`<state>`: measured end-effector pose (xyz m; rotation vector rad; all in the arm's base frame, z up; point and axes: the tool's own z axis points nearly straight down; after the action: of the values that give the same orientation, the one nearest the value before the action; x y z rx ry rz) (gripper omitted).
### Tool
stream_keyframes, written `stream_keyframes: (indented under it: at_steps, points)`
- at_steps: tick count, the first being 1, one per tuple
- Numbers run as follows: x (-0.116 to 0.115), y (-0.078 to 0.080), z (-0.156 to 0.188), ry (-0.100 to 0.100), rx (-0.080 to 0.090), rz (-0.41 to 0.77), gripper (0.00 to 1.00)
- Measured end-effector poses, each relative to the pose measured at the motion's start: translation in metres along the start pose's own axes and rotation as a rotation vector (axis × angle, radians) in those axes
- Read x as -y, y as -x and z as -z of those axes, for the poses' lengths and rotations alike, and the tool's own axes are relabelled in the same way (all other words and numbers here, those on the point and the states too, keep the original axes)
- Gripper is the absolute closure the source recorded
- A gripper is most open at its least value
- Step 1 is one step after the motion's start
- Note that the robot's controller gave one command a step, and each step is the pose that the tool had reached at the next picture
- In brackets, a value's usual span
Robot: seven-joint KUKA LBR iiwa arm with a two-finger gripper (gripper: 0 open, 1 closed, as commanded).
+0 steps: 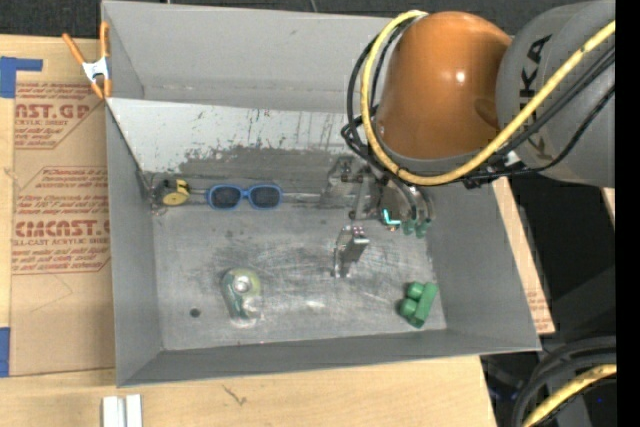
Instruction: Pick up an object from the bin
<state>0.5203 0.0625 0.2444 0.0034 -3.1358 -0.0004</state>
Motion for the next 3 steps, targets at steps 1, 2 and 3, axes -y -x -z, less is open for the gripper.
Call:
stream_keyframes:
  at_steps: [1,2,3]
  points:
    - [-0.064,-0.02,-0.173,-0.002,0.014,0.49,0.0]
    - [-0.107,-0.019,-0.172,-0.002,0.011,0.751,0.0]
    - [-0.108,-0.018,-0.171,-0.001,0.014,0.75,1.0]
